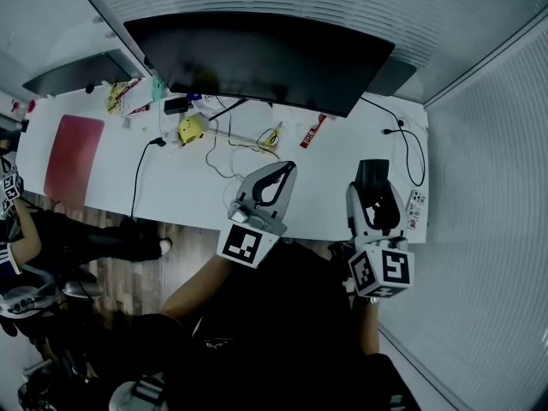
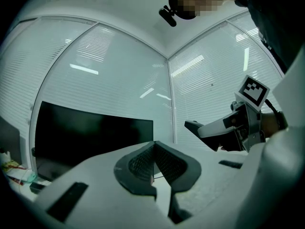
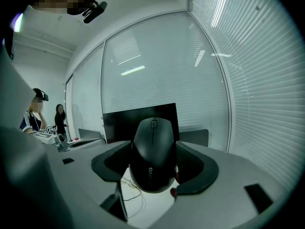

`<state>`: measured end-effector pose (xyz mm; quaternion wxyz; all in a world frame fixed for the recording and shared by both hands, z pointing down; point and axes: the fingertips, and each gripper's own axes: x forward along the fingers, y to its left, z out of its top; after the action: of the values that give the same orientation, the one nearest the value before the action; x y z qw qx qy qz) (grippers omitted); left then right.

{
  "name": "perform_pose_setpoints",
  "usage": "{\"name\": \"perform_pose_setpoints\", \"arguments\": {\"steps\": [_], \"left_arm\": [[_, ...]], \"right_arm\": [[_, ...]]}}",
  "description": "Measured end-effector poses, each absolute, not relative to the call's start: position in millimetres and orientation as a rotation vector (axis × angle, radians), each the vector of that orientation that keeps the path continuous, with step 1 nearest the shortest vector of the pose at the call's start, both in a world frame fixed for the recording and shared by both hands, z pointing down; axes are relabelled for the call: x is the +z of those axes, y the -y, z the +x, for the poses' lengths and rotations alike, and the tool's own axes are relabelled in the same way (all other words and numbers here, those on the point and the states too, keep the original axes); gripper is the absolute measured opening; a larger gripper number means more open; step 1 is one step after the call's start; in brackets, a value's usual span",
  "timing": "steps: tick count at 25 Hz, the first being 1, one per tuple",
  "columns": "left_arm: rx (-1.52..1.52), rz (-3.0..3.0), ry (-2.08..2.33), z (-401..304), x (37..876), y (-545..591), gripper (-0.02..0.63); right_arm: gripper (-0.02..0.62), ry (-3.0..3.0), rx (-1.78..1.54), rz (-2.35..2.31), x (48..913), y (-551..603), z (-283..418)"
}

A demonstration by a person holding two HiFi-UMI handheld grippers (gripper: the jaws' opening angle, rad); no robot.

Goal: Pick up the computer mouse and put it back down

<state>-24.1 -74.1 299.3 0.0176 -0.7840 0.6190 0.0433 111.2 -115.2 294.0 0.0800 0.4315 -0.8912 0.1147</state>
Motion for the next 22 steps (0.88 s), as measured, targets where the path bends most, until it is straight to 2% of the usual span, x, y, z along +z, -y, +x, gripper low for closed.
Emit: {"name": "perform_pose_setpoints", "arguments": {"steps": [22], "left_arm": [[0.153,-2.637,-1.772,-38.0,317.0,84.6,0.006]], "right_arm": [[0.285,2.44,0.463,1.436,336.1,108.4,96.5]]}}
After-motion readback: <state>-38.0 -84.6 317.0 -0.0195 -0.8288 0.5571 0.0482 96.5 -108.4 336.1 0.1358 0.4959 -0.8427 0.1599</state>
